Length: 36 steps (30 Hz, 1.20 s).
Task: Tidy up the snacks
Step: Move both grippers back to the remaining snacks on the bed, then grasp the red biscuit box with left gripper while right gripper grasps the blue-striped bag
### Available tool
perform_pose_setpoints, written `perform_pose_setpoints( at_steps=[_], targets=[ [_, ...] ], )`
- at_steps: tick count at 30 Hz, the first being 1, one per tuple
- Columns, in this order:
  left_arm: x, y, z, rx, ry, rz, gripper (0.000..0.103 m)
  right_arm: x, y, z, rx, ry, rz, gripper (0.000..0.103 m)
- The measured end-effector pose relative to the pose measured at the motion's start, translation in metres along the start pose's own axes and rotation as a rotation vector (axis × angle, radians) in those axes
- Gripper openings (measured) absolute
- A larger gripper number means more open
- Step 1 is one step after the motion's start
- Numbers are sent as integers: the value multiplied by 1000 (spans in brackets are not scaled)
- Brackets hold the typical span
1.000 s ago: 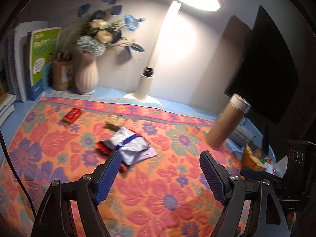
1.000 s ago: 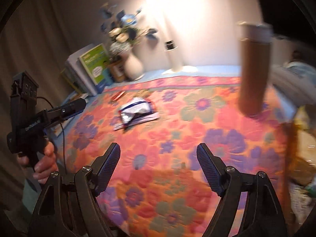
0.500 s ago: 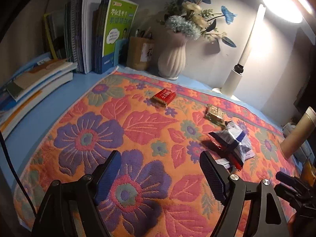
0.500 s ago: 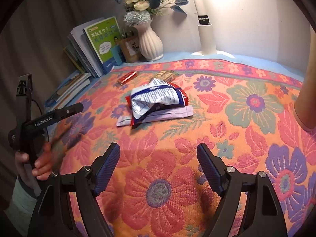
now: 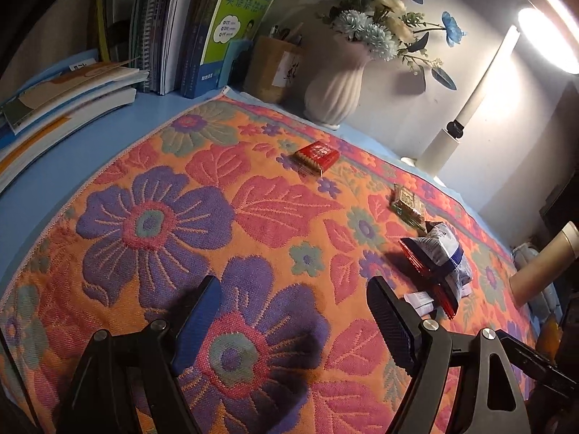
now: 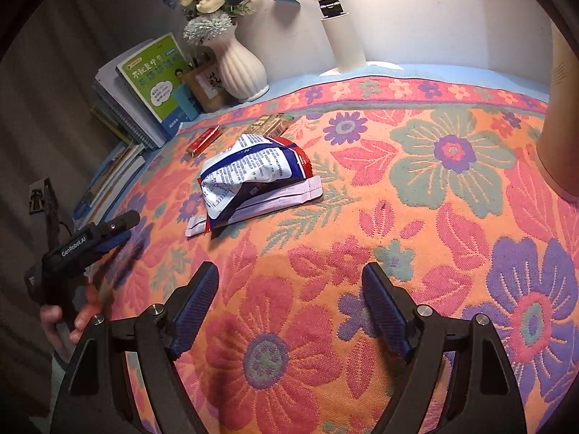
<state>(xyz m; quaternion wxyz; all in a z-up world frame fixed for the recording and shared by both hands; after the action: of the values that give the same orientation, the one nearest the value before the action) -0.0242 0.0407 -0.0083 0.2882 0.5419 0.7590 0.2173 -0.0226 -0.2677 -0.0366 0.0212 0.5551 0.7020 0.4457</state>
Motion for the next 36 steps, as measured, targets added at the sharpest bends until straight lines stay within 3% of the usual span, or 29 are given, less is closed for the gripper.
perform_pose_setpoints(
  at_steps=[6, 9, 11, 15, 22, 26, 30, 33, 36],
  targets=[
    [0, 1, 2, 19, 17, 20, 80, 7, -1, -2, 2, -64, -29, 81],
    [-2, 12, 5, 53, -6, 42, 80, 14, 2, 3, 68, -23, 17, 81],
    [-5, 30, 3, 45, -24, 47, 80, 22, 9, 7, 103, 12, 62, 81],
    [-18, 78, 4, 9, -61, 96, 80, 42, 37, 18, 88, -6, 90, 81],
    [-46, 123, 44, -63, -15, 223, 80, 43, 69, 62, 69, -53, 225, 81],
    [-53, 132, 85, -26, 12, 266, 80, 33, 73, 86, 76, -103, 306, 81],
    [-58, 131, 114, 8, 9, 297, 80, 32, 87, 101, 61, -176, 294, 87],
    [-62, 130, 120, 38, -31, 310, 67, 32, 95, 115, 67, -214, 260, 87],
    [-72, 123, 125, 53, -22, 362, 62, 31, 94, 129, 90, -237, 222, 91]
  ],
)
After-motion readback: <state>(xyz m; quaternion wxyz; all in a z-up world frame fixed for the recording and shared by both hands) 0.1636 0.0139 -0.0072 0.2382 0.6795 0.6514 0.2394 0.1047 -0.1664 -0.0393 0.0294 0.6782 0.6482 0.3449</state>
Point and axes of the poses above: each gripper's, at about its wrist camera, not at the fingertips, and z roughly the way its jaws point, x to its left, y to its top, the point moved 3 cm from there along z, roughly the way its jaws point, and after that the axes turned 12 degrees about y, right-handed, at the moved point
